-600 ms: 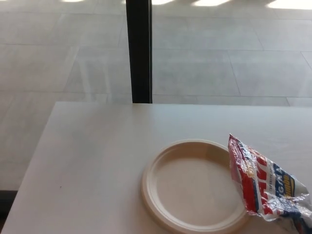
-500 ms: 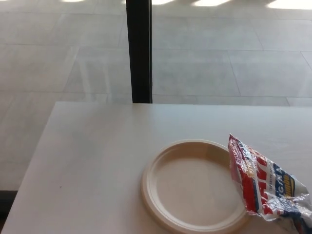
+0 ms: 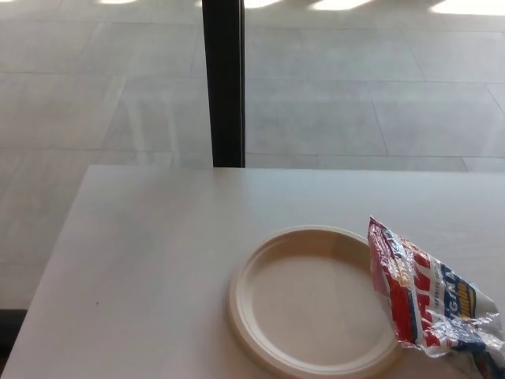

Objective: The robot uses its right hand to pick up a bag of sunflower seeds kept in the middle of the desk and tilts it over a plate kept next to it to pour out a few seeds and then puts the bag of seeds back on the desk

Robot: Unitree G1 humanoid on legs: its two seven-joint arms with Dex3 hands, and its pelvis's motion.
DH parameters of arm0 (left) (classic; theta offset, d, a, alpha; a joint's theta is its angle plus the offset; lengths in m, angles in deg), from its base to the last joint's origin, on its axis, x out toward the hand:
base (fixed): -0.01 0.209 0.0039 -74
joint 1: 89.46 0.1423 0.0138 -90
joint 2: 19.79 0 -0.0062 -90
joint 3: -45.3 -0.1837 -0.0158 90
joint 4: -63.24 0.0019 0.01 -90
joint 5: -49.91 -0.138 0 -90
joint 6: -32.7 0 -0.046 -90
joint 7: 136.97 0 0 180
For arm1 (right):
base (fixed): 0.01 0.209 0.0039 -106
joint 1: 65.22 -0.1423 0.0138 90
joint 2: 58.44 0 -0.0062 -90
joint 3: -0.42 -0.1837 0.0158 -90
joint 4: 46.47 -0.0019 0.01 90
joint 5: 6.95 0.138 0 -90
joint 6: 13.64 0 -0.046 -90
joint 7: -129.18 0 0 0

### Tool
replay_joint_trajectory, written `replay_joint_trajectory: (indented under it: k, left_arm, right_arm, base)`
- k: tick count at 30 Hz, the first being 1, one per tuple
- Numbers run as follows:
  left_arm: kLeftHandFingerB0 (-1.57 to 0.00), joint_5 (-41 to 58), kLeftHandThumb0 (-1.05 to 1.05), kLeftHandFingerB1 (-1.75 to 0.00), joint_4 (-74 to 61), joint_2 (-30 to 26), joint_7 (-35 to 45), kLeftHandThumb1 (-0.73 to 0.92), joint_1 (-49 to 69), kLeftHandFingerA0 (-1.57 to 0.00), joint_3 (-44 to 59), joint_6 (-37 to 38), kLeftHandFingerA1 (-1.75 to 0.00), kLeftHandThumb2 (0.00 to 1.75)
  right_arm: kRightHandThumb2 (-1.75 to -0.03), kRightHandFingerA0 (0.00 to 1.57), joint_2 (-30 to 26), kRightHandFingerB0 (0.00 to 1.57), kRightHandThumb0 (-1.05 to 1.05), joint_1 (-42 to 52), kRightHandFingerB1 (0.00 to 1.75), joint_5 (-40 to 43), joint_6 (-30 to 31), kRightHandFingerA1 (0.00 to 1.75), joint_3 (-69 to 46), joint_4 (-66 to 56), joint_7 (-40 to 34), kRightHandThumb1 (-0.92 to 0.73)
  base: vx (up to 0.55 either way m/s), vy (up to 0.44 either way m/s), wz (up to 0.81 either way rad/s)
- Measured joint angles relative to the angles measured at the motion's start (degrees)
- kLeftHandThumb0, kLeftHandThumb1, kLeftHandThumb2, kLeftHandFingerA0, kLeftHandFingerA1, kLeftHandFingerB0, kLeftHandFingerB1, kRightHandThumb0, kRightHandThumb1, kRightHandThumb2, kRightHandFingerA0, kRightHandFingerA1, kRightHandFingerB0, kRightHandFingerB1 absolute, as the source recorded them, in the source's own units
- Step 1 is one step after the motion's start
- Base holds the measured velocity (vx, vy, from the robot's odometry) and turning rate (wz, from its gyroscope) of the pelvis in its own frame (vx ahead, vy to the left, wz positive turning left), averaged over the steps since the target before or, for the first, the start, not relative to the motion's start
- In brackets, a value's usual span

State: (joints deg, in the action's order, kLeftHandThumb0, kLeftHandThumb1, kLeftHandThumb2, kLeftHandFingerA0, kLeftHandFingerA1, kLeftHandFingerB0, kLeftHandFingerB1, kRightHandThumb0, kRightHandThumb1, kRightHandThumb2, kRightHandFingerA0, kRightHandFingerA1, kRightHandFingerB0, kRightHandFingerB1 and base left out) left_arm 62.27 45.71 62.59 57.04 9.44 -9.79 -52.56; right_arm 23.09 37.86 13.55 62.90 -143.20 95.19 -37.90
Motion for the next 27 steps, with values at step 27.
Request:
replay_joint_trajectory:
  k: [27]
  left_arm:
    - [-0.31,0.3,-0.55,-0.39,0.4,0.0,0.1,0.57,0.1,-0.22,0.1,0.0,-0.54,0.58]
  right_arm:
    - [-0.92,0.0,-15.0,0.0,-0.92,-2.5,0.0,-2.5,5.7,0.0,30.9,-48.3,14.0,-0.52]
  base:
    - [0.0,0.0,0.0]
